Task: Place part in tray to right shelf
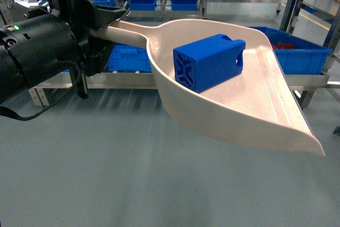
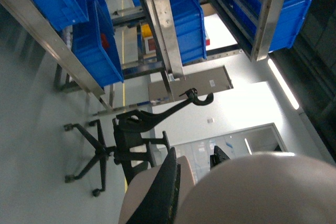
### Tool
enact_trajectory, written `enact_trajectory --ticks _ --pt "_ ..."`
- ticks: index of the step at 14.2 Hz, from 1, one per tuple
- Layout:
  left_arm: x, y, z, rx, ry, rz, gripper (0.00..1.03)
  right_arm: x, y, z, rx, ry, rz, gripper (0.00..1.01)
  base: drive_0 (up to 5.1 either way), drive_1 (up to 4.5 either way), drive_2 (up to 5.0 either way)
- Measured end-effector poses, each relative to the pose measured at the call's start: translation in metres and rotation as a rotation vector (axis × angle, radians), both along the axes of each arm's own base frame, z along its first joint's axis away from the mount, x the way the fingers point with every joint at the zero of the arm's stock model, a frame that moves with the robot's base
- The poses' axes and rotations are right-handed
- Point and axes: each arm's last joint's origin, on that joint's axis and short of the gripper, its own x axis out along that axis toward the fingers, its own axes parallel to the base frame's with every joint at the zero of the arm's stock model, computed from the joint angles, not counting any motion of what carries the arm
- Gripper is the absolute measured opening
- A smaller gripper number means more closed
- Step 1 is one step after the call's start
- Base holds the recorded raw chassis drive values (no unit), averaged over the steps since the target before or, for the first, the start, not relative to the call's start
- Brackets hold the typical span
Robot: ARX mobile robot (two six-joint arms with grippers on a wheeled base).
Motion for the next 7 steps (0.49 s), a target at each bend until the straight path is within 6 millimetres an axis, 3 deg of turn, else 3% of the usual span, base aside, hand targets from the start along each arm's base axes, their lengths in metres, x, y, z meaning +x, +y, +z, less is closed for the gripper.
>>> enact_trajectory --ticks 7 --pt "0.0000 0.0000 0.0000 0.000 -0.001 0.000 0.14 0.0000 0.0000 0.0000 0.000 0.000 0.000 0.98 0.0 0.00 0.0"
